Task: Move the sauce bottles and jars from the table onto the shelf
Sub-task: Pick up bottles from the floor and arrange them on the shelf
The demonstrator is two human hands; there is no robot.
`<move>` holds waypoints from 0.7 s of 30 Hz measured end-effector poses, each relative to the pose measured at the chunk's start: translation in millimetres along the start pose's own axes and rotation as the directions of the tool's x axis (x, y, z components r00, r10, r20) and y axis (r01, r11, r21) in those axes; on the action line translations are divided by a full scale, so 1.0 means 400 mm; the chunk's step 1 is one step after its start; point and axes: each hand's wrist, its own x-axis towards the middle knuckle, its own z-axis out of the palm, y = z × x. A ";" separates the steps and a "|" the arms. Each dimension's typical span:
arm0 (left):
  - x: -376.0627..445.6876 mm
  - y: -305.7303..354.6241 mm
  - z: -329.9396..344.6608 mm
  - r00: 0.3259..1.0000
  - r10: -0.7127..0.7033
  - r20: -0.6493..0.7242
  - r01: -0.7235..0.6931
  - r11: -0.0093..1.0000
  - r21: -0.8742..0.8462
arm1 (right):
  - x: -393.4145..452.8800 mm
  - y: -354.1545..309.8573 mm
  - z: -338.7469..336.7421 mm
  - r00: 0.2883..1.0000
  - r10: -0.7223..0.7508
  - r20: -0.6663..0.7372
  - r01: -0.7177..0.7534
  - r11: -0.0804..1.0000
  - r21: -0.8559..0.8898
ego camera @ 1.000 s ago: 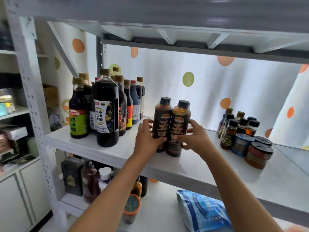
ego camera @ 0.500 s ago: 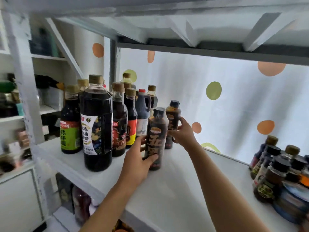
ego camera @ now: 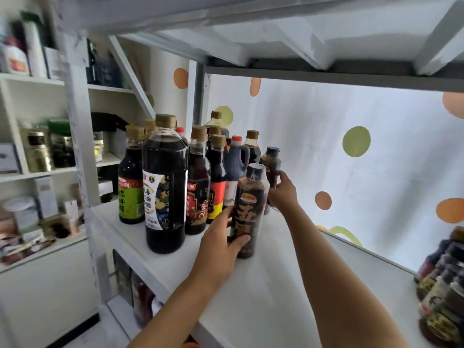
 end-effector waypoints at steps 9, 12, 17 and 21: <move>-0.003 -0.002 -0.009 1.000 0.010 -0.011 -0.010 1.000 0.020 | -0.150 -0.041 -0.035 0.982 0.150 0.113 -0.152 0.988 0.012; -0.003 -0.007 -0.014 1.000 -0.016 0.015 0.016 0.999 -0.040 | -0.240 -0.094 -0.076 0.944 0.092 0.316 -0.067 0.994 -0.090; 0.002 -0.011 -0.015 0.999 0.034 0.027 -0.032 0.997 -0.071 | -0.332 -0.163 -0.136 0.828 0.128 0.546 0.003 0.973 -0.233; 0.011 -0.018 -0.016 0.997 0.056 0.048 -0.052 0.996 -0.069 | -0.344 -0.189 -0.111 0.923 0.063 0.378 0.041 0.964 -0.262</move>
